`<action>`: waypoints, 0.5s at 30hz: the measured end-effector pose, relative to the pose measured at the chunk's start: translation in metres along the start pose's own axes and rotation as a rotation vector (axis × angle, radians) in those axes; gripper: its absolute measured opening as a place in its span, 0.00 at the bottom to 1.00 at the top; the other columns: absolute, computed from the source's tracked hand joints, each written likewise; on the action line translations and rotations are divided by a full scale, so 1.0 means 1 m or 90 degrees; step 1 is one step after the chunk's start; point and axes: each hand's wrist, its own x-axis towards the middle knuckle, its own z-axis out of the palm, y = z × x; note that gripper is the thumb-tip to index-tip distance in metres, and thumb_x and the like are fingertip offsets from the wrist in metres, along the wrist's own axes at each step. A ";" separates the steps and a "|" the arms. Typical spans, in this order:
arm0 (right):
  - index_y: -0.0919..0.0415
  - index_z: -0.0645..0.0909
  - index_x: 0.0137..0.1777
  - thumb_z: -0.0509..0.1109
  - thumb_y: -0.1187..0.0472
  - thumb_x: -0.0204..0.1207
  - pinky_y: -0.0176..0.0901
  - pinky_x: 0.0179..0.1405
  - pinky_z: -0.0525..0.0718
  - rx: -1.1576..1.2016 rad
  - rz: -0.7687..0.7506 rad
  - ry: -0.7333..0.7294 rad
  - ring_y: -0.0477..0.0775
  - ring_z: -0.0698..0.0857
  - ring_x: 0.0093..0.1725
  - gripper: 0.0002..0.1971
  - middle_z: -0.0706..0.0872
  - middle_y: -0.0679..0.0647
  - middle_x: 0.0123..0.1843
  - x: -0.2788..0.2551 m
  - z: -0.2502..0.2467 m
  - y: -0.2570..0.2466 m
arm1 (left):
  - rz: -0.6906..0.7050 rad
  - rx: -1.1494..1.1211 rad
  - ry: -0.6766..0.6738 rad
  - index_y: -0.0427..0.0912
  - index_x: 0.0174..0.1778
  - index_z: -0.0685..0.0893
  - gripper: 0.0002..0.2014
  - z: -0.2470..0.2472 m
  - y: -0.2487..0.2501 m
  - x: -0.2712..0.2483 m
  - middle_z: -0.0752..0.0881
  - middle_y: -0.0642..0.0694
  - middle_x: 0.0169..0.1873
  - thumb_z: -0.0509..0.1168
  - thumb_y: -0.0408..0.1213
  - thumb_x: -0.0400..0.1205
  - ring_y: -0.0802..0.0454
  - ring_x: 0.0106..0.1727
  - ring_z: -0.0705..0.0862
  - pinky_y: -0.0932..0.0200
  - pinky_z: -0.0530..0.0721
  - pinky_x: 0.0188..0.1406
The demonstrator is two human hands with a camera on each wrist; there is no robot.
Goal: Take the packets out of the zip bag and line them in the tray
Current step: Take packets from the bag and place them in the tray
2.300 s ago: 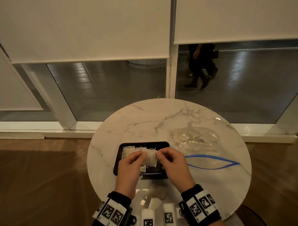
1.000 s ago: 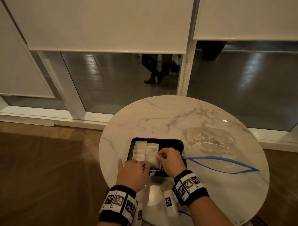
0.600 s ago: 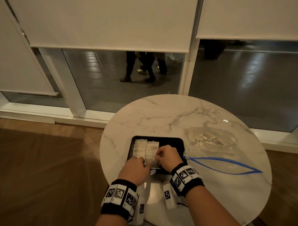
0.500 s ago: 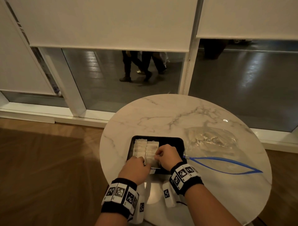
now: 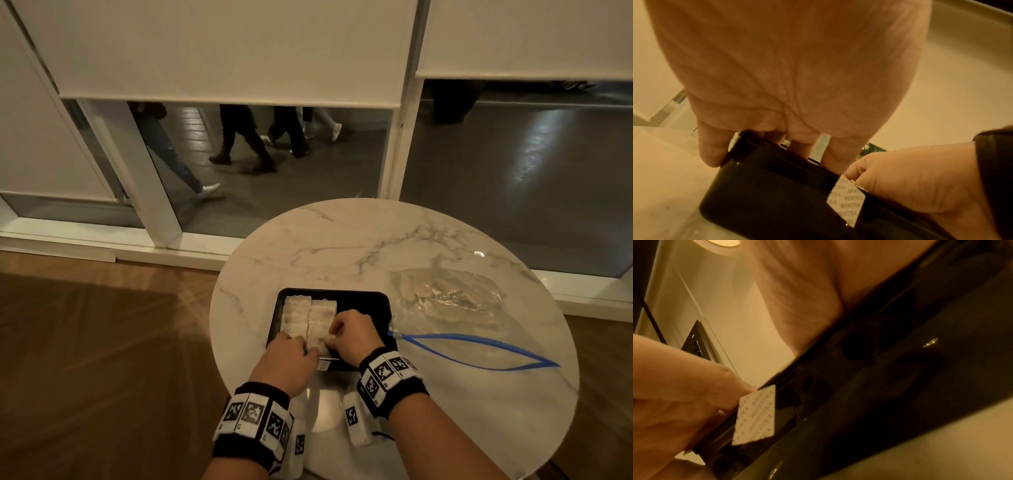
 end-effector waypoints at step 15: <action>0.52 0.88 0.42 0.81 0.58 0.71 0.39 0.51 0.89 0.006 0.003 0.020 0.45 0.87 0.44 0.04 0.88 0.47 0.42 0.001 0.000 0.000 | 0.181 0.274 0.041 0.42 0.71 0.78 0.18 0.007 -0.008 0.000 0.81 0.45 0.71 0.50 0.42 0.92 0.40 0.67 0.73 0.48 0.76 0.66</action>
